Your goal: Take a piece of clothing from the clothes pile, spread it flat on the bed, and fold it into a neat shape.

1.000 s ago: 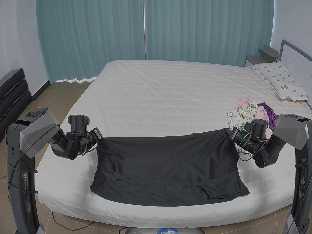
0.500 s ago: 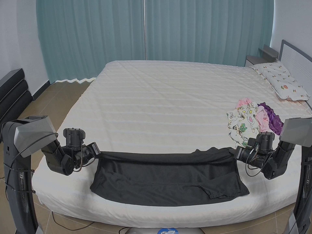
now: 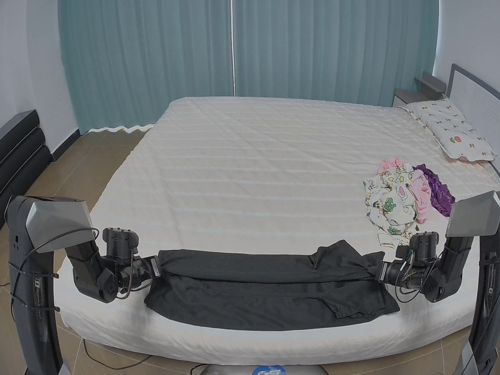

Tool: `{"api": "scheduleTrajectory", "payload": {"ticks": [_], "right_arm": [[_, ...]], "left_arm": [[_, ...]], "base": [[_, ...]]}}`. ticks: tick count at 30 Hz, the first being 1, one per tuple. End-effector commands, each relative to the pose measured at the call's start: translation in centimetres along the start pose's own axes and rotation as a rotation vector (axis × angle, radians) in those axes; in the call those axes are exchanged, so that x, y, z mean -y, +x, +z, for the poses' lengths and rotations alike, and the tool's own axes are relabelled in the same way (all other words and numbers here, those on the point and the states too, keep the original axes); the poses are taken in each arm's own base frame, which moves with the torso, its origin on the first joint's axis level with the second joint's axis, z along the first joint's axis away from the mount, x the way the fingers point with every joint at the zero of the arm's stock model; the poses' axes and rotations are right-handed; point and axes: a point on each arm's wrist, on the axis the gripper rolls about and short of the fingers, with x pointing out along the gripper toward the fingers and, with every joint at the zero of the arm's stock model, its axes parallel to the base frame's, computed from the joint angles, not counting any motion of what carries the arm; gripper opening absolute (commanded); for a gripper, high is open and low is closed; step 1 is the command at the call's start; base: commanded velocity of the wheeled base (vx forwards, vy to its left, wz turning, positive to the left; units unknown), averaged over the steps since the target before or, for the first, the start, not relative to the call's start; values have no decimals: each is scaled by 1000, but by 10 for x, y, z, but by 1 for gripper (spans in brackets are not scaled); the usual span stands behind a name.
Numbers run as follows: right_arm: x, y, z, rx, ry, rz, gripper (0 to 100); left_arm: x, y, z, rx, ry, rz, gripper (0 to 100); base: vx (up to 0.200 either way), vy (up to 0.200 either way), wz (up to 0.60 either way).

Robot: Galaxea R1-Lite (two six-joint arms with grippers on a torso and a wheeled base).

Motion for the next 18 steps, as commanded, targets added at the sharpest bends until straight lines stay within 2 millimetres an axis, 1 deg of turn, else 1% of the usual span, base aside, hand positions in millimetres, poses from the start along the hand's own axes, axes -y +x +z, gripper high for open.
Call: {"api": "scheduleTrajectory", "payload": {"ticks": [1, 7, 11, 13, 14, 15, 16, 18], "right_arm": [[2, 3, -8, -30, 6, -7, 100], [1, -1, -1, 2, 13, -2, 100], [3, -14, 18, 78, 18, -3, 100], [-1, -22, 28, 118, 34, 5, 100], [-4, -25, 34, 140, 44, 14, 100], [-5, -27, 36, 146, 48, 16, 100], [-9, -31, 43, 168, 55, 27, 100], [-10, -32, 45, 177, 54, 31, 100]], "left_arm": [[-2, 4, -15, -49, 12, 11, 100], [-1, 5, -18, -54, 9, 23, 100], [-4, 0, -19, -51, -2, 27, 100], [-6, -4, -19, -46, -33, 31, 100], [-7, -6, -17, -36, -66, 31, 100], [-7, -8, -15, -28, -82, 30, 100], [-9, -13, -10, -7, -143, 30, 100], [-9, -15, -7, 3, -171, 30, 100]], "base": [[0, 0, 0], [0, 0, 0], [0, 0, 0], [0, 0, 0], [0, 0, 0], [0, 0, 0], [0, 0, 0], [0, 0, 0]]}}
